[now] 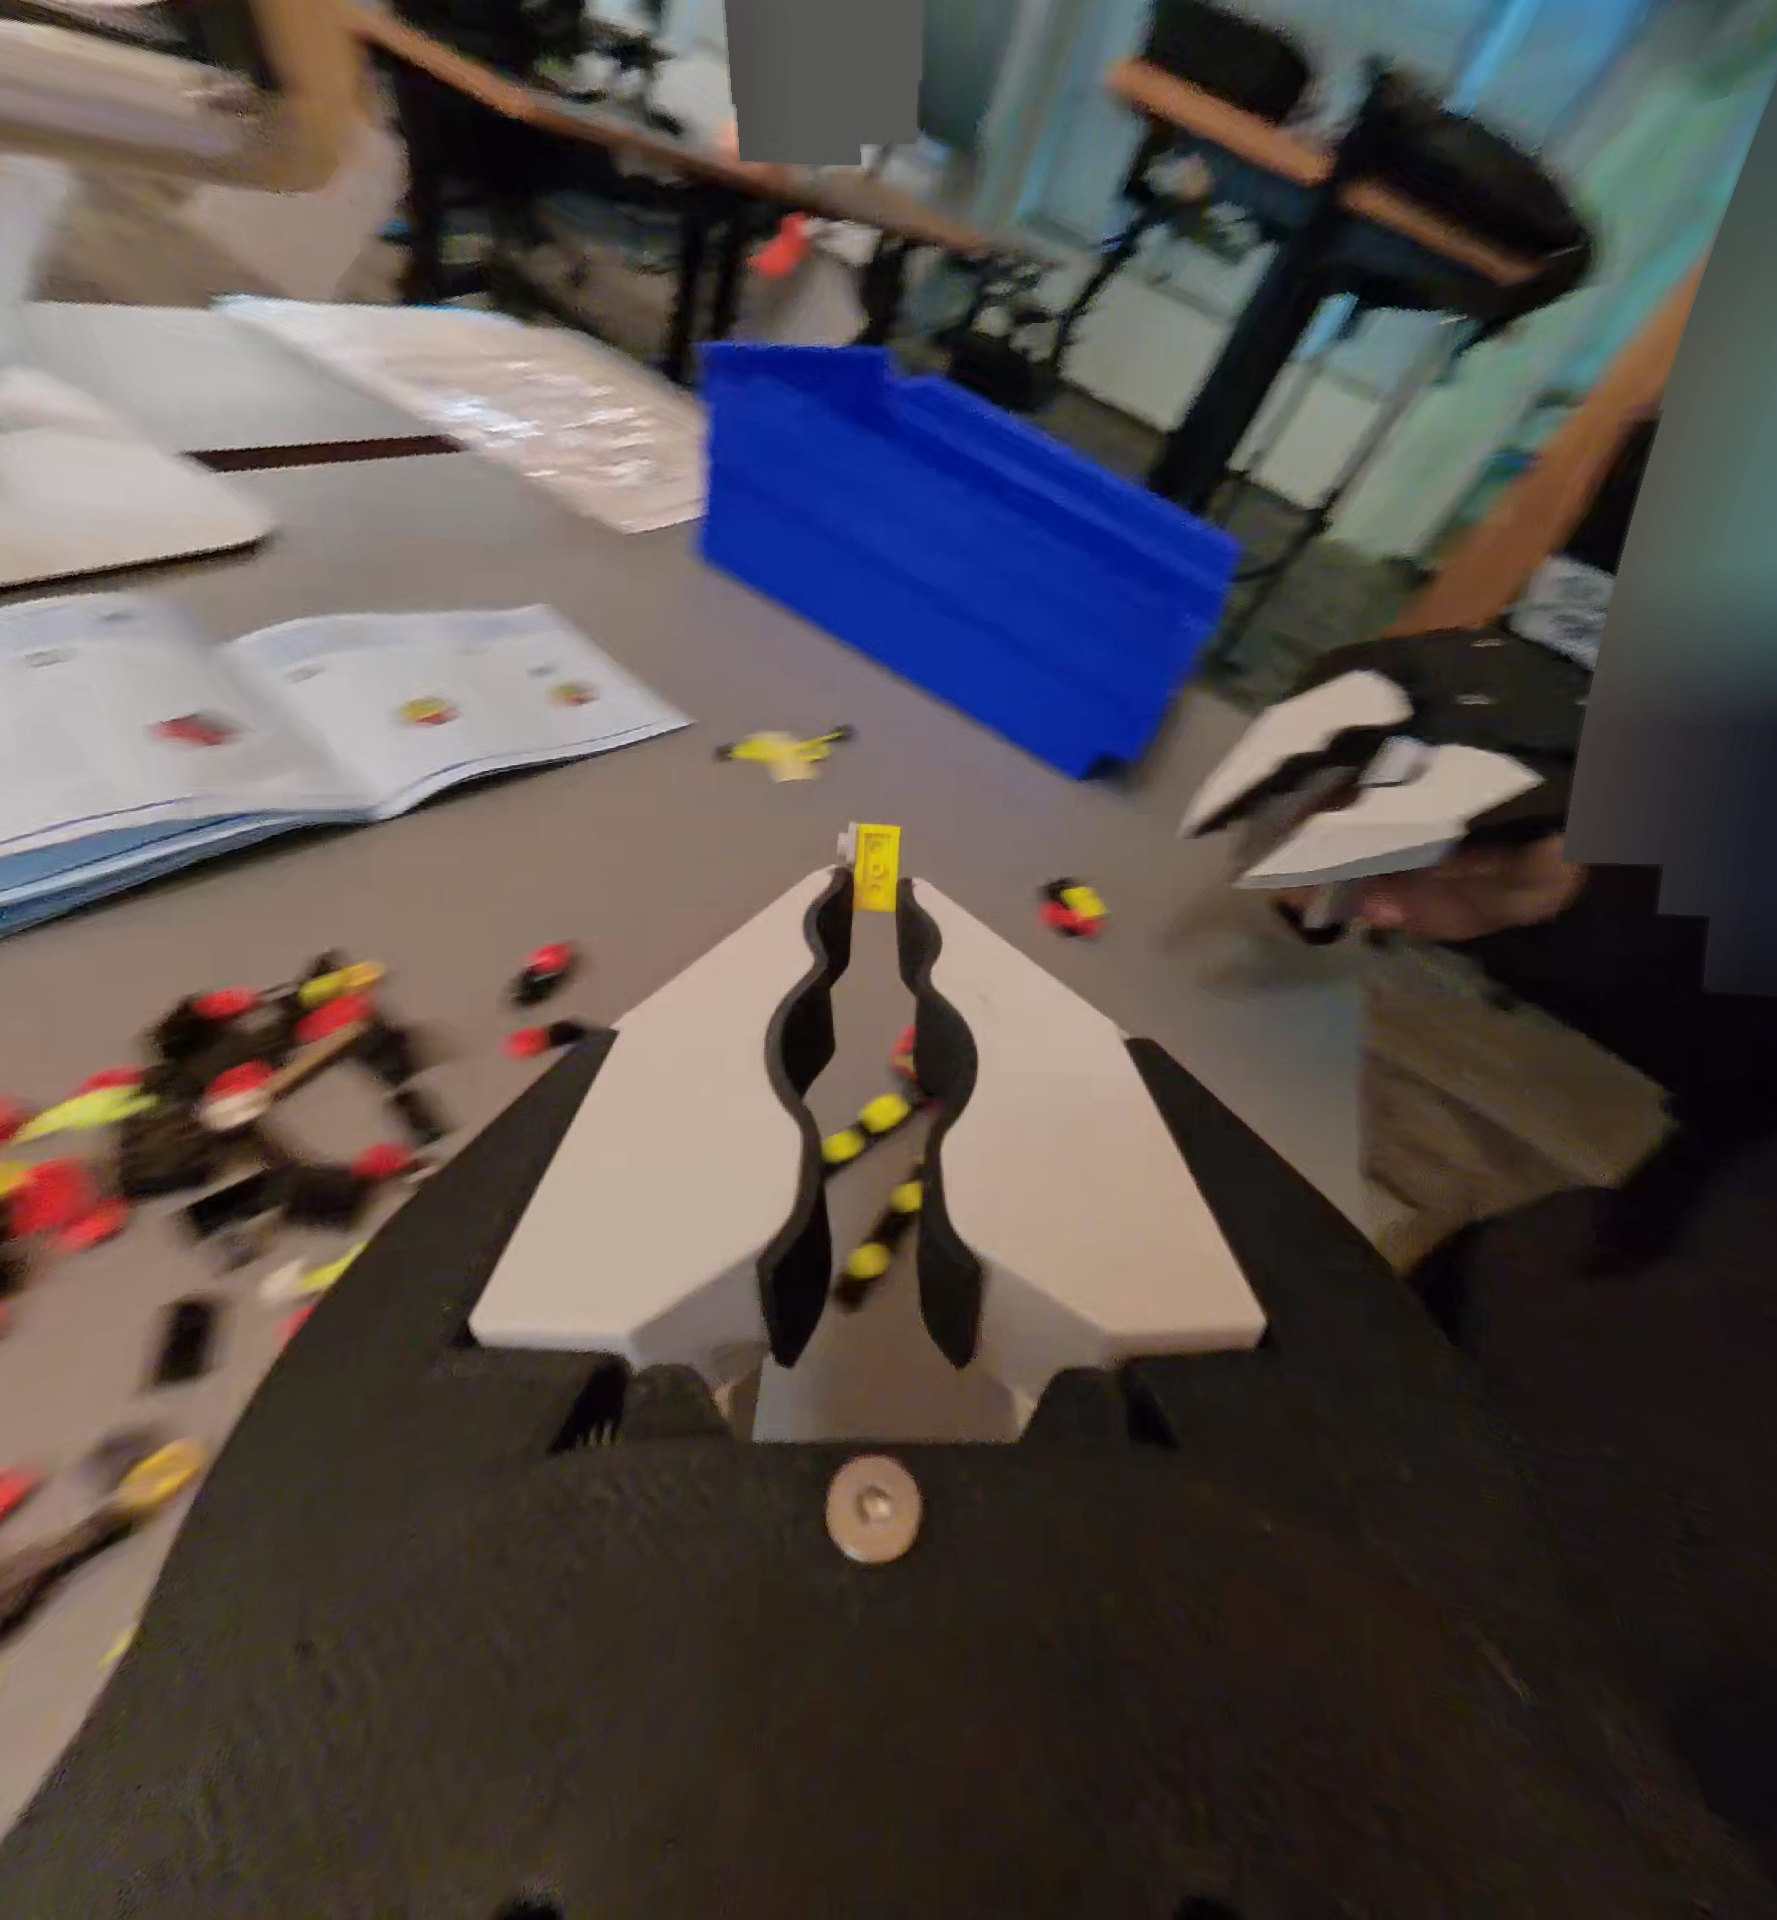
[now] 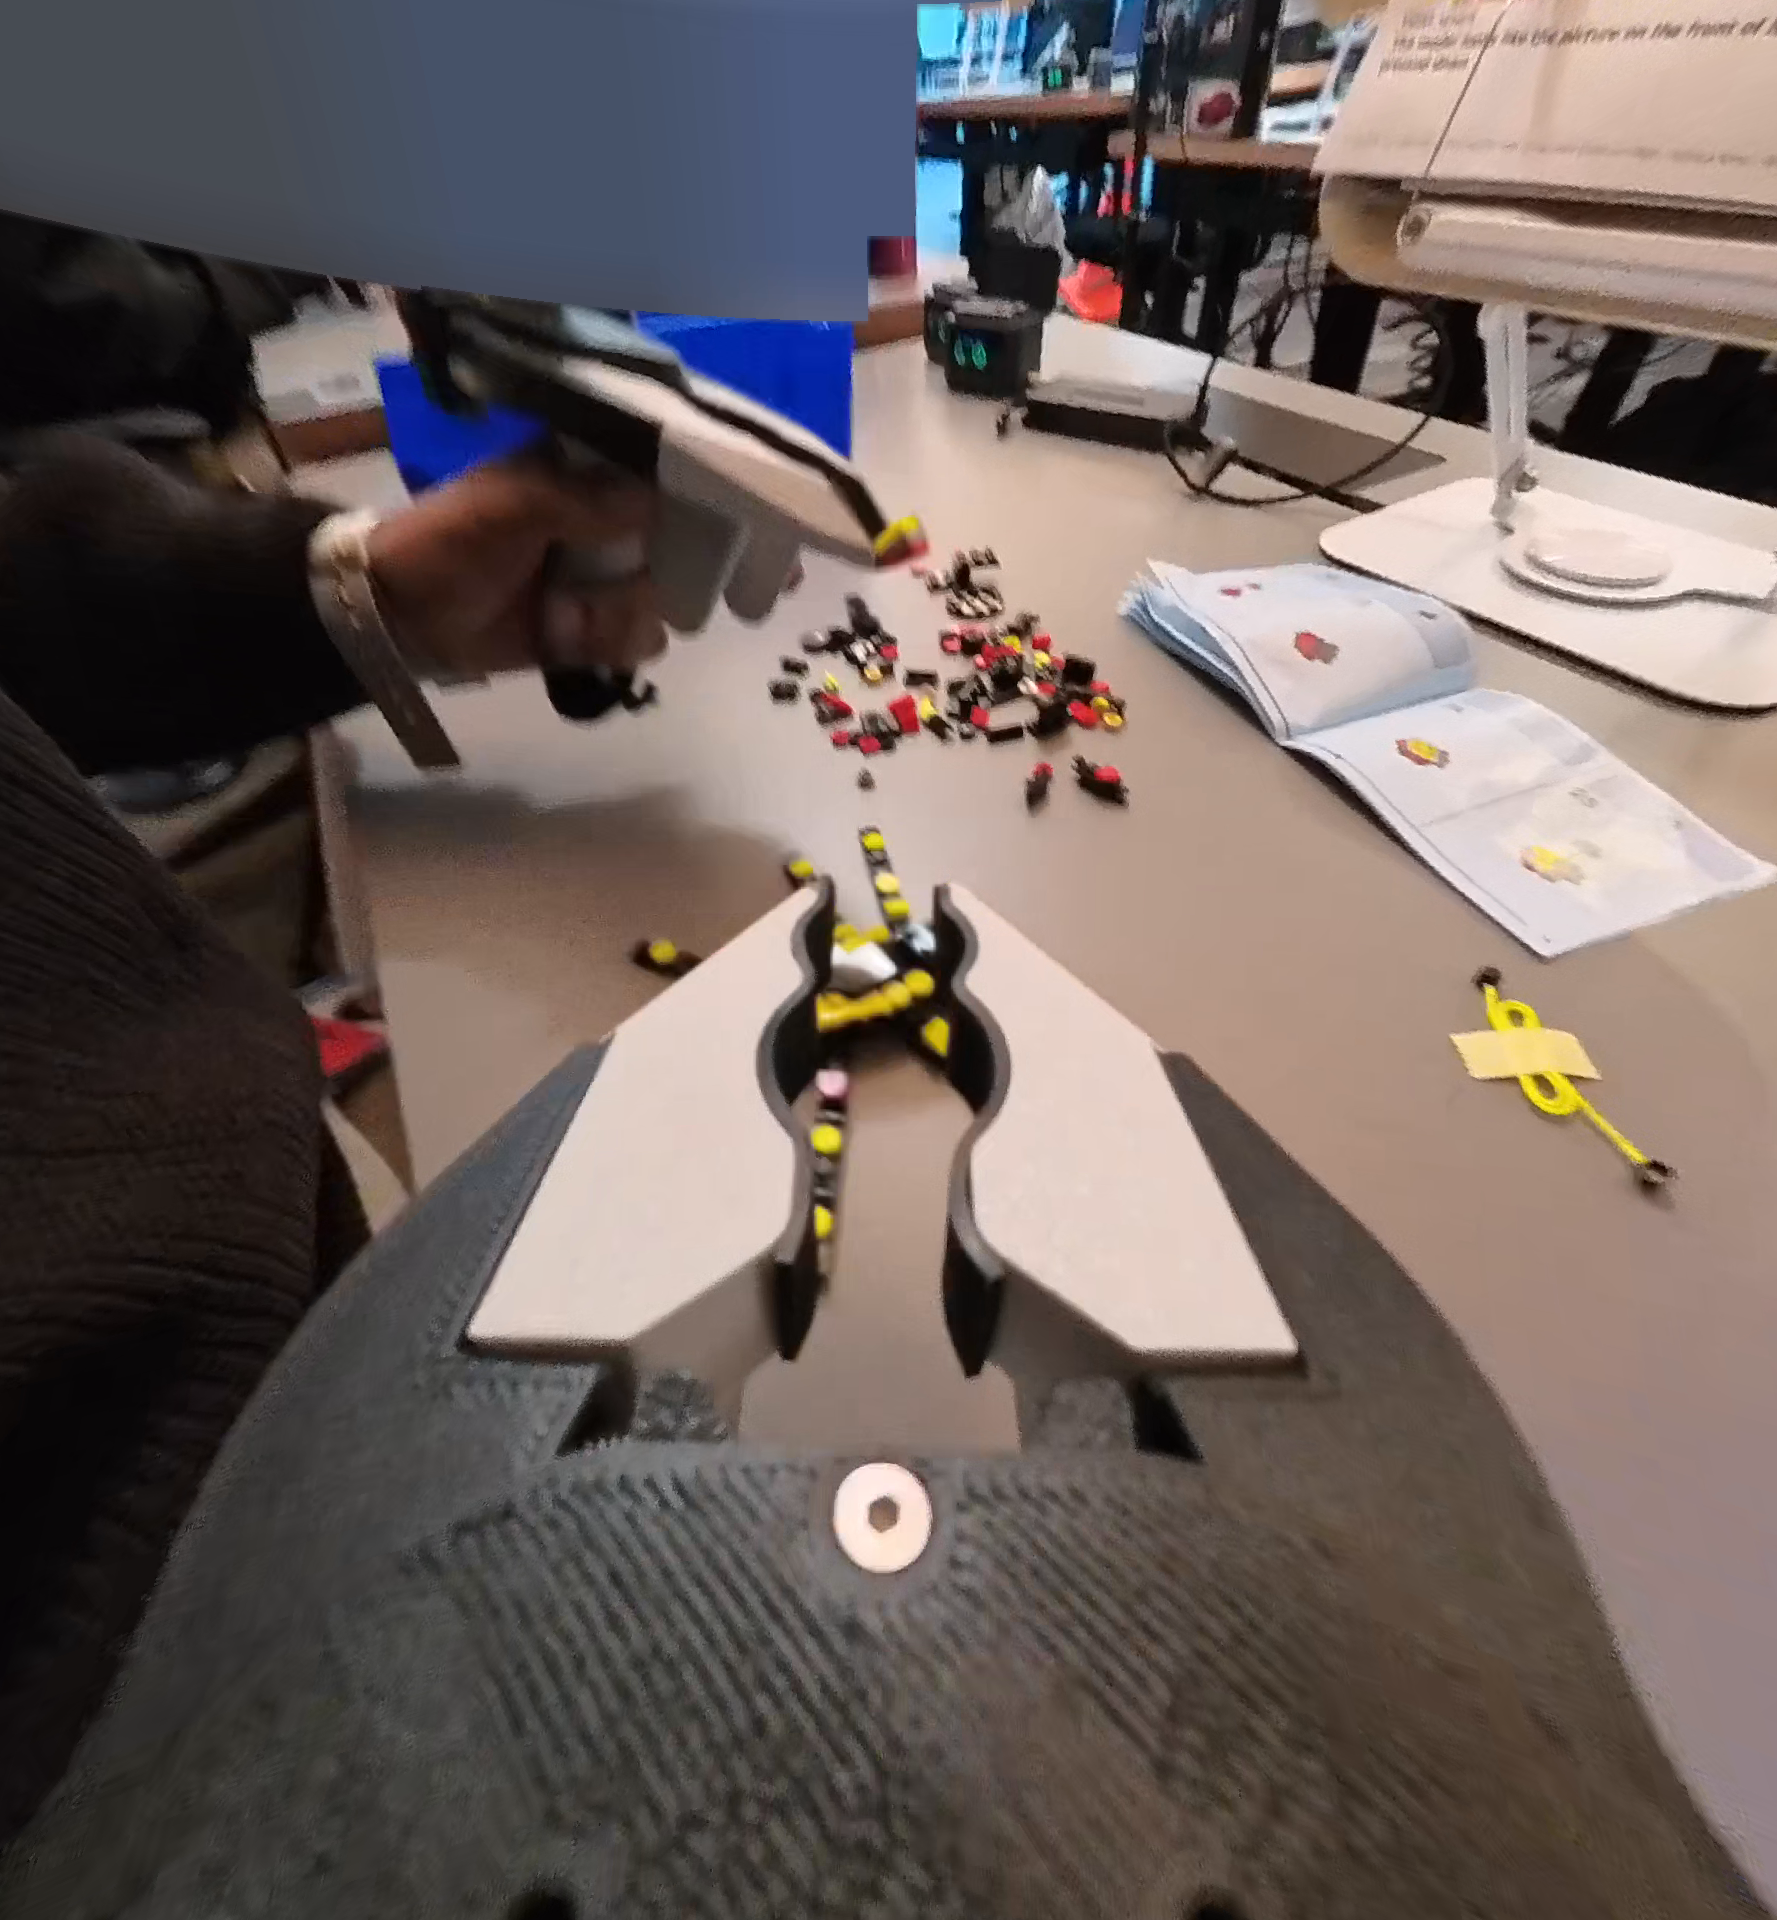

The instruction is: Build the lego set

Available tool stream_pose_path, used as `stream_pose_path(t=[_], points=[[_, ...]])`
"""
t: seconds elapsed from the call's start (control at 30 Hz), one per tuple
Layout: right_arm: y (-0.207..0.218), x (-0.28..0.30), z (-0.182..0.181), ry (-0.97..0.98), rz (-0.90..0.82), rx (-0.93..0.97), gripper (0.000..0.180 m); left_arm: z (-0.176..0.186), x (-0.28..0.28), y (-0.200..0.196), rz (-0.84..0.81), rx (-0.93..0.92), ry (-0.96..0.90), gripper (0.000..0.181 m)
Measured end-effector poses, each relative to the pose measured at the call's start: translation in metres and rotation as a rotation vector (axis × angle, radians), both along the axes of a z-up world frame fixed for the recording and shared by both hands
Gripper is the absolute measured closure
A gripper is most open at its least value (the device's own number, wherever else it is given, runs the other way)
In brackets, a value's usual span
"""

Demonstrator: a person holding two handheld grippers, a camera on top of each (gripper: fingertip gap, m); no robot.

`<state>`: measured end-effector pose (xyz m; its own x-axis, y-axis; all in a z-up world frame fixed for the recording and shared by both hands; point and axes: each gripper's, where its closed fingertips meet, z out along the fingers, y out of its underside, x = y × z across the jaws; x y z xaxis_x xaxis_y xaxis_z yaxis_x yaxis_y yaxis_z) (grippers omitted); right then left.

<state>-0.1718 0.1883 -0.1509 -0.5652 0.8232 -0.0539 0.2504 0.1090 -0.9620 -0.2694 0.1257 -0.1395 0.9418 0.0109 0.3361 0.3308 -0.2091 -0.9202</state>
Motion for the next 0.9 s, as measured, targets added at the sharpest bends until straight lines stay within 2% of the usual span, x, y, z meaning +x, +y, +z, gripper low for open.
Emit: stream_pose_path(t=[0.1, 0.2, 0.27, 0.37, 0.63, 0.8, 0.9], points=[[-0.017, 0.005, 0.013, 0.0, 0.034, -0.113, 0.152, 0.01, 0.046, 0.013, -0.143, 0.052, -0.027, 0.175], [-0.032, 0.011, 0.016, 0.008, 0.069, -0.11, 0.148, 0.012, 0.08, 0.022, -0.242, 0.055, 0.039, 0.175], [-0.038, 0.014, 0.016, 0.019, 0.084, -0.083, 0.148, 0.012, 0.099, 0.024, -0.303, 0.06, 0.095, 0.175], [-0.045, 0.02, 0.022, 0.029, 0.12, -0.117, 0.156, 0.016, 0.121, 0.026, -0.384, 0.083, 0.039, 0.175], [-0.046, 0.028, 0.033, 0.073, 0.159, -0.157, 0.175, 0.026, 0.13, 0.025, -0.462, 0.147, -0.093, 0.175], [-0.042, 0.027, 0.039, 0.067, 0.157, -0.24, 0.163, 0.026, 0.13, 0.022, -0.499, 0.156, -0.152, 0.176], [-0.042, 0.027, 0.039, 0.048, 0.175, -0.294, 0.163, 0.023, 0.136, 0.022, -0.537, 0.138, -0.161, 0.176]])
